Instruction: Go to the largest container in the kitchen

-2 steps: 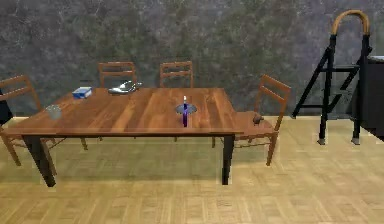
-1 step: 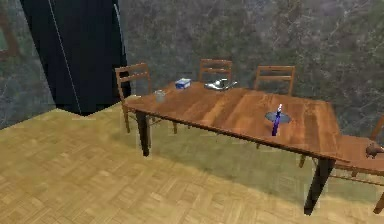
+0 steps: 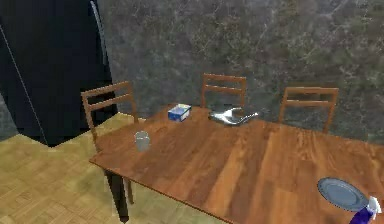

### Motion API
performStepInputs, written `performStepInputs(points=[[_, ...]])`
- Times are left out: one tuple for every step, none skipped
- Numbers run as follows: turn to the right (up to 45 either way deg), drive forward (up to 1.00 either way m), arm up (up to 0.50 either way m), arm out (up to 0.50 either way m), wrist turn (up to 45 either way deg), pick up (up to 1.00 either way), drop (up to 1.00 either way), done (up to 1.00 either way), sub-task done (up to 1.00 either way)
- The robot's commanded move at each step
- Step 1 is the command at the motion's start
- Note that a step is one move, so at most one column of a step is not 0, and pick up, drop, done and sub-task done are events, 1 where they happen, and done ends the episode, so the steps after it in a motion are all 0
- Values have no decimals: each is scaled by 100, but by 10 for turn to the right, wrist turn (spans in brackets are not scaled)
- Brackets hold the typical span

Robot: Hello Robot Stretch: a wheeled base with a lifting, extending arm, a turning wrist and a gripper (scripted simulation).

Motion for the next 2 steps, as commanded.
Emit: performStepInputs(points=[[-450, 0, 0, 0, 0, 0, 0, 0, 0], [0, 45, 0, 0, 0, 0, 0, 0, 0]])
